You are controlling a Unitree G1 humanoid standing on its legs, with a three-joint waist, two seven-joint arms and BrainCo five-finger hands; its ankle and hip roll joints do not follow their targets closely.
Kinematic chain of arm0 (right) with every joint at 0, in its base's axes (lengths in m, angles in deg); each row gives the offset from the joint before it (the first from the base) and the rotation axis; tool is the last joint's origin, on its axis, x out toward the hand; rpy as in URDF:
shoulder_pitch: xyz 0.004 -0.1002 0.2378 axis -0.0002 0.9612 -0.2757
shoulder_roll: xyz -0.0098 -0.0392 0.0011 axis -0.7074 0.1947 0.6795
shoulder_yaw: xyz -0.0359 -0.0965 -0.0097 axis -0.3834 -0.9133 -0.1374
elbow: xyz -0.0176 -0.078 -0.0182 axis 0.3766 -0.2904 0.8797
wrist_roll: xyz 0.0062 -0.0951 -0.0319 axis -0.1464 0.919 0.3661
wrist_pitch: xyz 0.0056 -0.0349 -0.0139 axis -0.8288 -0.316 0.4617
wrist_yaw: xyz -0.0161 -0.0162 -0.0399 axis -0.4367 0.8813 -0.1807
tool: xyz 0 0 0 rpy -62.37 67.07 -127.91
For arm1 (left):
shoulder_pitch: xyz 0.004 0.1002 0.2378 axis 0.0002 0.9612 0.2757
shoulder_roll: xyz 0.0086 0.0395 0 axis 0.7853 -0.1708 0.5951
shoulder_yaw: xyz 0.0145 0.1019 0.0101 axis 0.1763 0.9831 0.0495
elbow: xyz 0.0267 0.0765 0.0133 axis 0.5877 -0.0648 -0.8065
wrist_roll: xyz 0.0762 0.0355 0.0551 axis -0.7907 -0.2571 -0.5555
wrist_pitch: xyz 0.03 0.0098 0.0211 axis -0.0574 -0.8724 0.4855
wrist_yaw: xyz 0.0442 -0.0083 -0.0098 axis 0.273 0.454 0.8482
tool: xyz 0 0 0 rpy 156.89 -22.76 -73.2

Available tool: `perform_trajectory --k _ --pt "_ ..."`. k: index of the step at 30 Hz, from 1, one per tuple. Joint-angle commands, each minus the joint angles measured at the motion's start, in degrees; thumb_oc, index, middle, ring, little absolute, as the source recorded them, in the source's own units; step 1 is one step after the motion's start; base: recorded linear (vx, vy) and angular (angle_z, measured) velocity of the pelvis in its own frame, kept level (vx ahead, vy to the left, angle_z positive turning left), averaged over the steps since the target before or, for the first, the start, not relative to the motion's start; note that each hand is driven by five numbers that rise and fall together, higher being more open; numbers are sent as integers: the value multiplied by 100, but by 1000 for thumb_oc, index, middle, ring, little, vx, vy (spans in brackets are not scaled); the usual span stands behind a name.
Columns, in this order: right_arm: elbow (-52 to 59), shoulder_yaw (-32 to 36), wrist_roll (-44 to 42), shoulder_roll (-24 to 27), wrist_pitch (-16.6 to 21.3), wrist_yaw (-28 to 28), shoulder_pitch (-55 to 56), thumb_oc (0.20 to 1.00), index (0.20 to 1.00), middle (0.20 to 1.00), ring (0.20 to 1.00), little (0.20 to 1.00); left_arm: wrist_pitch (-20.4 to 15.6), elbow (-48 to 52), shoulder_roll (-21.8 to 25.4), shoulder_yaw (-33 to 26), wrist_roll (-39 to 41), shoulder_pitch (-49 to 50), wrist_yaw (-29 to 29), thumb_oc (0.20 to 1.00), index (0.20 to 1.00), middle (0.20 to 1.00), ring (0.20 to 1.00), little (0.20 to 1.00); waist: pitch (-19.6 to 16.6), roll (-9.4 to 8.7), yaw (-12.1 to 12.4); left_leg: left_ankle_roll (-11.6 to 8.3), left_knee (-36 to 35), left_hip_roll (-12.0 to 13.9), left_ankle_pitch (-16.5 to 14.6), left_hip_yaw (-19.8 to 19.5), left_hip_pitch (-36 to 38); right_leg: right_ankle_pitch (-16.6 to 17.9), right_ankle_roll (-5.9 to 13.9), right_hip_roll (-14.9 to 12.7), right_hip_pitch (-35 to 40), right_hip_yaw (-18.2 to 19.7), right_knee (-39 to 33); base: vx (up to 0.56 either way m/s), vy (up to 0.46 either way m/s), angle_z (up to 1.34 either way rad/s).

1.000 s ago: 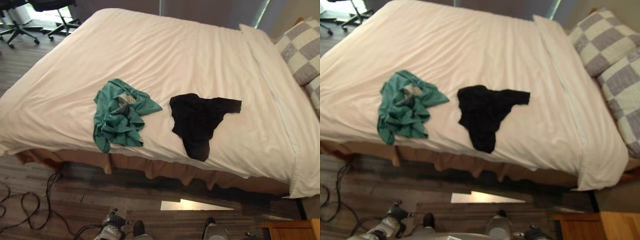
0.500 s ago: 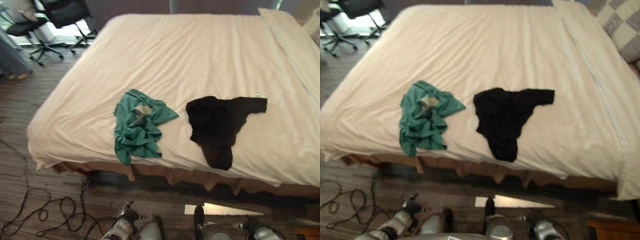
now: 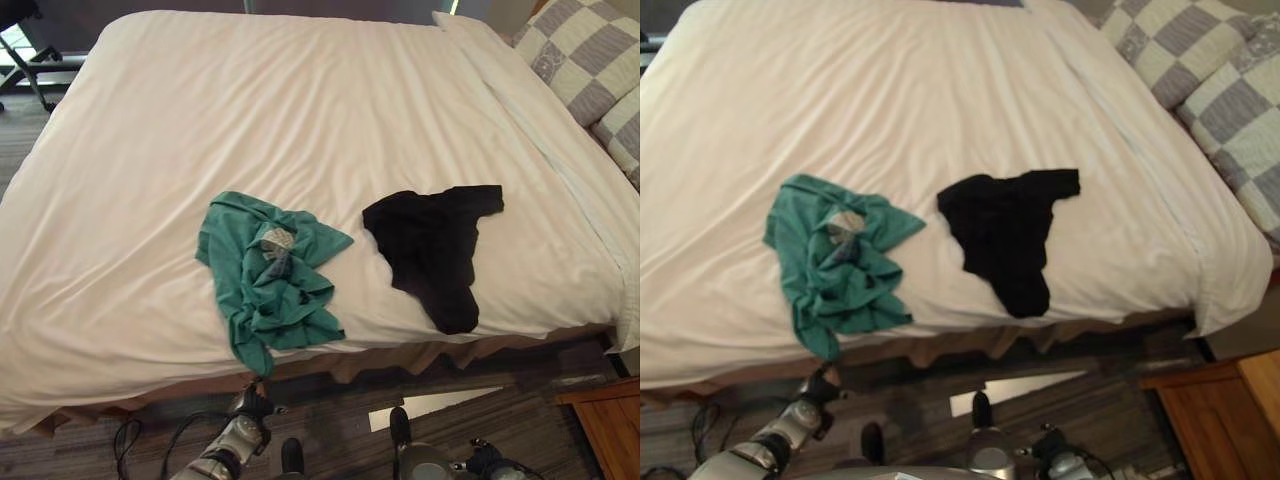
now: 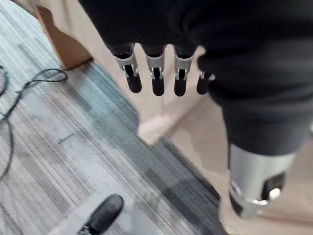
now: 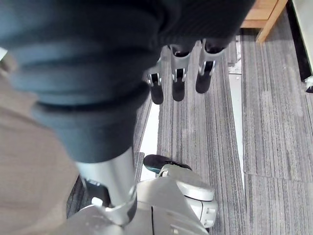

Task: Tidy up the quilt and then pick up the clothes from the bed and put them into the laundry hamper.

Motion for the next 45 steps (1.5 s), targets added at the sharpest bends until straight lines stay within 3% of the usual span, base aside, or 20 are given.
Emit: perform_trajectory --k 1,5,7,8,11,13,14,15,17,18,19,22,26,28,29,32,33,38,39,45 --pt "-228 20 64 228 -14 24 -336 1000 1000 1000 1000 1000 55 -276 100 -175 -29 33 -194 1000 1000 1000 1000 1000 9 47 187 -124 -4 78 -89 -36 -176 -396 66 197 -154 407 265 52 0 6" --pt "-639 901 -415 572 -66 231 -11 1000 1000 1000 1000 1000 141 -839 539 -1385 498 616 -405 1000 1000 1000 1000 1000 -182 55 302 -155 -4 32 -88 -67 -134 -369 28 88 173 186 -163 65 -32 20" --pt "-695 1170 -574 683 -43 291 78 1000 1000 1000 1000 1000 128 -894 699 -1657 647 746 -477 1000 1000 1000 1000 1000 -216 59 314 -168 -4 38 -99 -71 -94 -366 32 80 239 175 -223 111 -39 10" --pt "-609 1779 -979 968 -10 462 263 1000 1000 1000 1000 1000 102 -954 1022 -2349 1139 992 -628 1000 1000 1000 1000 1000 -271 70 304 -194 -4 66 -113 -93 -21 -381 39 67 348 128 -292 119 -36 2" --pt "147 2382 -1243 1225 165 854 663 1000 1000 1000 1000 1000 -128 -646 1534 -2980 1675 1083 -913 1000 1000 1000 1000 1000 -343 112 234 -233 -4 99 -148 -82 82 -413 62 45 485 59 -360 110 -22 3" --pt "177 2389 -1236 1216 149 860 687 1000 1000 1000 1000 1000 -124 -635 1534 -2978 1675 1094 -915 1000 1000 1000 1000 1000 -341 111 234 -233 -4 100 -152 -85 92 -417 62 46 497 55 -360 37 -6 6" --pt "1502 2689 -914 1560 259 1249 1044 1000 1000 1000 1000 1000 -446 510 1919 -2949 1569 1021 -1224 1000 1000 1000 1000 1000 -330 183 154 -266 -4 131 -183 -101 165 -455 92 44 555 32 -356 37 -6 7" --pt "1519 2696 -908 1554 248 1250 1054 1000 1000 1000 1000 1000 -440 519 1918 -2950 1566 1024 -1226 1000 1000 1000 1000 1000 -340 179 156 -266 -4 128 -164 -100 145 -437 91 41 536 35 -360 45 -1 6" --pt "2858 2940 -276 1960 319 1522 1209 1000 1000 1000 1000 1000 -736 2432 2441 -2951 1273 984 -1490 1000 1000 1000 1000 1000 -326 283 97 -271 -4 133 -216 -96 204 -465 124 35 573 36 -359 0 0 0" --pt "2880 2949 -268 1952 306 1520 1218 1000 1000 1000 1000 1000 -726 2448 2438 -2956 1268 989 -1491 1000 1000 1000 1000 1000 -328 278 99 -271 -4 129 -192 -95 187 -442 122 33 557 39 -364 -5 27 -7" --pt "3225 2909 52 2165 401 1598 1087 1000 1000 1000 1000 1000 -908 3271 2767 -2859 1139 733 -1453 1000 1000 1000 1000 1000 -334 320 70 -269 -4 133 -201 -78 197 -437 133 27 558 49 -364 -12 7 -9" --pt "3718 2720 1025 2501 219 1584 1022 1000 1000 1000 1000 1000 -1015 4072 2923 -2763 1264 431 -1339 1000 1000 1000 1000 1000 -350 339 50 -262 -4 141 -214 -73 204 -440 137 21 556 57 -367 17 5 -9" --pt "4210 2236 1900 2919 50 1512 485 1000 1000 1000 1000 1000 -959 4663 2967 -1655 1078 -532 -815 1000 1000 1000 1000 1000 -346 350 -55 -240 -4 159 -229 -23 205 -411 139 24 522 114 -367 6 3 -3" --pt "4261 1828 2013 2895 35 1504 99 1000 1000 1000 1000 1000 -883 4590 2659 -903 898 -1131 -647 1000 1000 1000 1000 1000 -300 346 -125 -224 -4 160 -237 18 188 -388 146 30 462 174 -363 -30 0 -2" --pt "4352 1448 2084 2842 42 1479 -263 1000 1000 1000 1000 1000 -727 4460 2330 -176 523 -1683 -526 1000 1000 1000 1000 1000 -212 342 -220 -207 -4 169 -232 64 156 -343 159 39 361 246 -359 -57 1 -7" --pt "4509 1237 2124 2763 20 1470 -504 1000 1000 1000 1000 1000 -603 4219 2042 311 179 -2080 -497 1000 1000 1000 1000 1000 -86 334 -251 -192 -4 181 -219 126 102 -300 179 54 213 330 -326 -95 7 -17" --pt "4550 985 2106 2691 6 1498 -739 1000 1000 1000 1000 1000 -450 3772 1626 655 126 -2408 -488 1000 1000 1000 1000 1000 32 320 -304 -177 -4 184 -188 174 19 -255 187 71 54 401 -283 -72 7 -23" --pt "4734 821 2140 2663 -46 1436 -842 1000 1000 1000 1000 1000 -188 3161 1076 1006 -322 -2750 -362 1000 1000 1000 1000 1000 225 288 -312 -162 -4 184 -124 233 -146 -193 191 81 -155 455 -246 -70 4 -18" --pt "4740 842 2132 2650 -53 1454 -777 1000 1000 1000 1000 1000 -57 2937 967 1092 -832 -2734 -373 1000 1000 1000 1000 1000 269 271 -288 -159 -4 177 -101 219 -188 -189 183 67 -173 415 -244 -19 -9 -6" --pt "4635 979 2149 2748 14 1578 -630 1000 1000 1000 1000 1000 239 2507 1061 1114 -2053 -2369 -582 1000 1000 1000 1000 1000 308 240 -169 -169 -4 172 -69 123 -280 -244 160 25 -156 295 -232 5 -13 6"
